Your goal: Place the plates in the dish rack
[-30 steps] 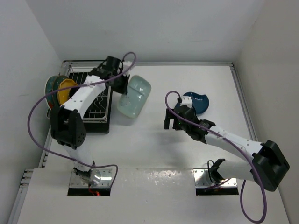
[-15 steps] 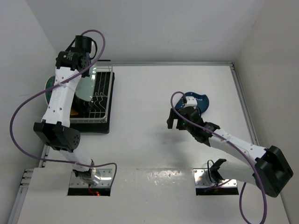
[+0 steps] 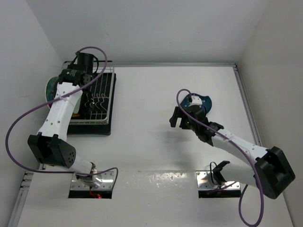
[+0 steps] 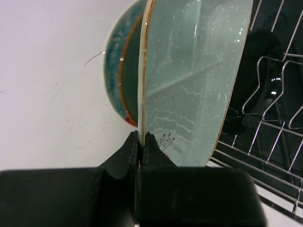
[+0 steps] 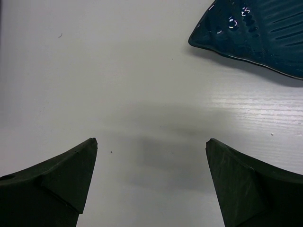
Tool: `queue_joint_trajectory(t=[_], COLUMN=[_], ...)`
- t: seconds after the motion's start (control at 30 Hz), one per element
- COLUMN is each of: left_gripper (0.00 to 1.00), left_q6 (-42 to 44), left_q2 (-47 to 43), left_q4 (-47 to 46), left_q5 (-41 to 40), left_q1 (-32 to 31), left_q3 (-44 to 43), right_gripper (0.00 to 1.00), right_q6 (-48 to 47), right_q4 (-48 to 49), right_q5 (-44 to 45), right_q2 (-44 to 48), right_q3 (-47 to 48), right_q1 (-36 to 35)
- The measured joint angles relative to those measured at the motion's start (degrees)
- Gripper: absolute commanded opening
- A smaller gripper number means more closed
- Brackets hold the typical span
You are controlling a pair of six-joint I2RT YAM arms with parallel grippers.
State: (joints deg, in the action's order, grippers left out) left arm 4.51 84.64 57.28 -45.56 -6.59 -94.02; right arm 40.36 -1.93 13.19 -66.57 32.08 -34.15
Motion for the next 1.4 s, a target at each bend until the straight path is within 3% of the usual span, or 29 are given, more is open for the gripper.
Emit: queue_joint_trajectory(t=[0.67,1.4], left_gripper=[0.00,0.00], left_q6=[2.38,-0.83], left_q2=[5.60,12.35], left_q4=[-12.26,-15.80], left_q5=[-0.83,2.34], left_q1=[-3.50,-2.67], left_q3=[9.94,12.96], right_gripper=[0.94,0.97], right_q6=[2.10,1.36], right_q4=[0.55,-1.09], right_q5=[-1.60,-1.29], right_q2=[0.11,1.03], right_q3=[-1.20,-1.51], right_q1=[1.68,3.52])
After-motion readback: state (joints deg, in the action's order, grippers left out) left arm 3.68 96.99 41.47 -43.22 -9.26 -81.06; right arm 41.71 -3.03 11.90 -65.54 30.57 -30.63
